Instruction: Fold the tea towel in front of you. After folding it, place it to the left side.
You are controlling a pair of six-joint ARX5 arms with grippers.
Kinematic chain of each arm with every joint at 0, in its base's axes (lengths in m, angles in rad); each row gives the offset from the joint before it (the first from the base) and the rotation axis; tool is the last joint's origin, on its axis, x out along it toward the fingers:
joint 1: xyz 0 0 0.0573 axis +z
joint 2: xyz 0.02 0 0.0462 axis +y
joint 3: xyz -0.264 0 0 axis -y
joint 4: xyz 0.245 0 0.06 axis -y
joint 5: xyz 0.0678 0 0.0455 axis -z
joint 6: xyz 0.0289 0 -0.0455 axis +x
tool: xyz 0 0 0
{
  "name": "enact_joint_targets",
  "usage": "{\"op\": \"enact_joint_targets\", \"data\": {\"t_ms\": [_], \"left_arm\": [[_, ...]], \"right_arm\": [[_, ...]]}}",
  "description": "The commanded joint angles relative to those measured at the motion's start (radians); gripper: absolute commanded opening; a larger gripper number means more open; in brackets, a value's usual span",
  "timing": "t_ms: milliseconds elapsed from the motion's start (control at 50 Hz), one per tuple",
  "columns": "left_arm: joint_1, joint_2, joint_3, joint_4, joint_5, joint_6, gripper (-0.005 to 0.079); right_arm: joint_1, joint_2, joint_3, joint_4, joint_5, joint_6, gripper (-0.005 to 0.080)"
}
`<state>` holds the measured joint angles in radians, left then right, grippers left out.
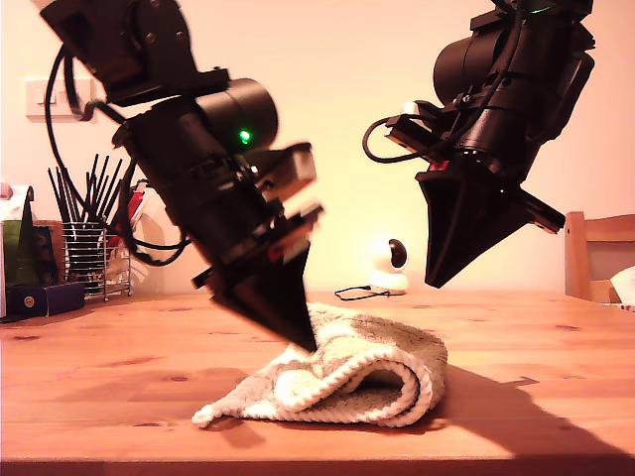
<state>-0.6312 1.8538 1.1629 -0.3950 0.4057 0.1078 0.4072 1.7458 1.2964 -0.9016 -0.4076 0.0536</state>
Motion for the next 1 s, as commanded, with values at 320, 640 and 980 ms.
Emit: {"op": "enact_joint_targets", "data": {"t_ms": [320,640,980], "left_arm": [[0.000,0.066,-0.008,0.232,0.130,-0.029,-0.0022],[-0.006,0.136,-0.008,0.267,0.174,-0.032,-0.0022],[0.020,0.164,-0.009,0.095,-0.014,0.006,-0.0022]], "right_arm": [[-0.035,0.003,-0.006,0.123,0.050,-0.004,-0.0013],[-0.057,-0.127,-0.006,0.280,0.051,-0.028,-0.0013],[-0.078,-0.231,-0.006,0.267,0.051,-0.029,-0.0013]]}}
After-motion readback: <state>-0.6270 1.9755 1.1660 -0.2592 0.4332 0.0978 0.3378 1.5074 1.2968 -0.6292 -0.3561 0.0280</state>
